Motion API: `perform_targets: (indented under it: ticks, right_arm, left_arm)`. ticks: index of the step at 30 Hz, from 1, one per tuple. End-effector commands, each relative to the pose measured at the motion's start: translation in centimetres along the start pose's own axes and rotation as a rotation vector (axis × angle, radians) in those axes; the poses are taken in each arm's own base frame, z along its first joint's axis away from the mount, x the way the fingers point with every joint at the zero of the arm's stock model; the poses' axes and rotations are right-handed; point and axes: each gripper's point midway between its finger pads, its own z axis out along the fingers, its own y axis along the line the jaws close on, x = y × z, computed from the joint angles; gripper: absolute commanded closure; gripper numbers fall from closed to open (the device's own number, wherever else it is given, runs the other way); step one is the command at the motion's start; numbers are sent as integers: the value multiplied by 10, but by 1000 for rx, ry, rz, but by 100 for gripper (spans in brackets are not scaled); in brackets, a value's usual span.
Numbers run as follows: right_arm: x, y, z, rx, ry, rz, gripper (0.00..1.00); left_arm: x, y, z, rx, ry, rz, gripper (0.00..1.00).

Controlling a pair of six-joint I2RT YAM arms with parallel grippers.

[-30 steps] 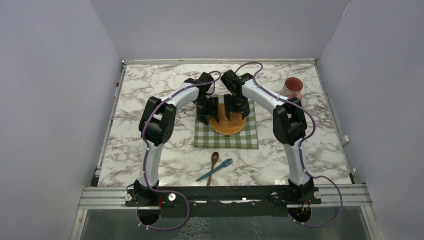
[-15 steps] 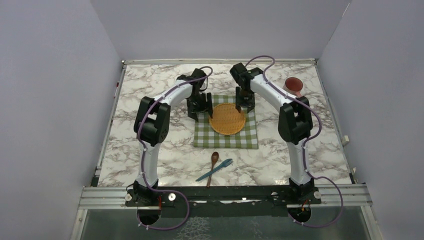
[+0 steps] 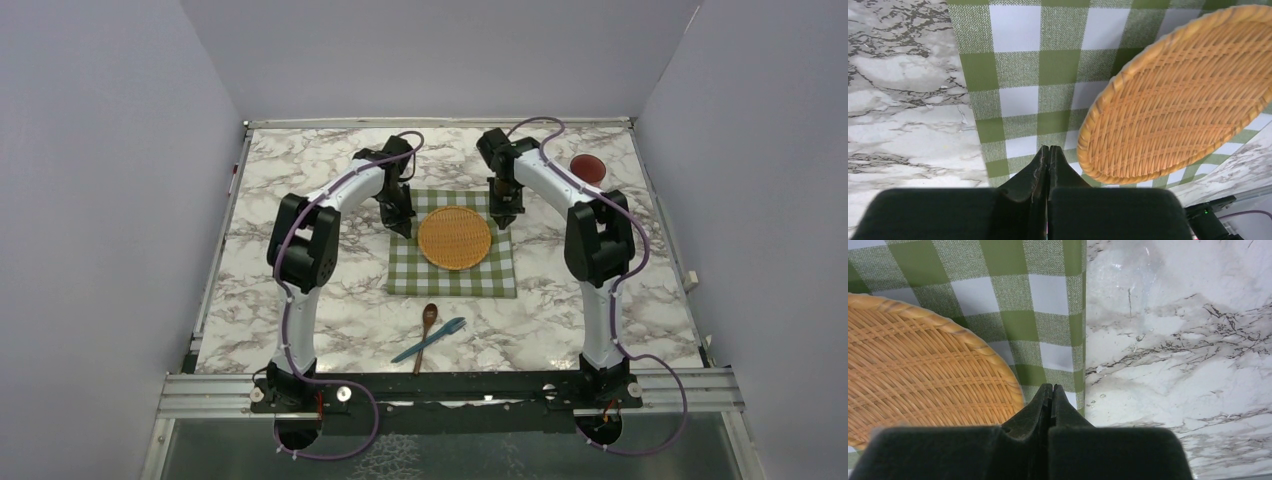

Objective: Set the dinner table for one person
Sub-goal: Place the plate on the napkin, then adjust the plate on the napkin.

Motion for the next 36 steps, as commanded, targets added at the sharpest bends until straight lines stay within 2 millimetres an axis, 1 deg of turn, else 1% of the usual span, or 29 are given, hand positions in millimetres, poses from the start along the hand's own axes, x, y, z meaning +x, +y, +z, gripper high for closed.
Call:
perform_targets:
  ticks: [1,5,9,17,20,22,30,36]
  right_arm:
    - [-6,3,-1,-22,-29,-31,99]
    - [-10,2,2,-34,-31,-46,99]
    - [-10,3,10,-43,-14,-61,99]
    - [-2,22,19,-148,33,-82,99]
    - [0,24,20,-157,41,-82,99]
    - [3,28,18,-185,54,-87,99]
    - [12,32,18,-223,84,-91,99]
    - [18,34,17,-241,100,-85,99]
  left_arm:
    - [-14,0,4,-18,-27,-21,100]
    - [-18,1,8,-29,-31,-31,100]
    - [-18,1,14,-31,-20,-39,100]
    - [-20,0,20,-30,-15,-44,100]
    - [-21,0,20,-27,-13,-45,100]
    - [-21,-1,21,-26,-10,-45,100]
    - [-21,-3,26,-14,5,-40,100]
    - [-23,-5,26,-8,1,-36,100]
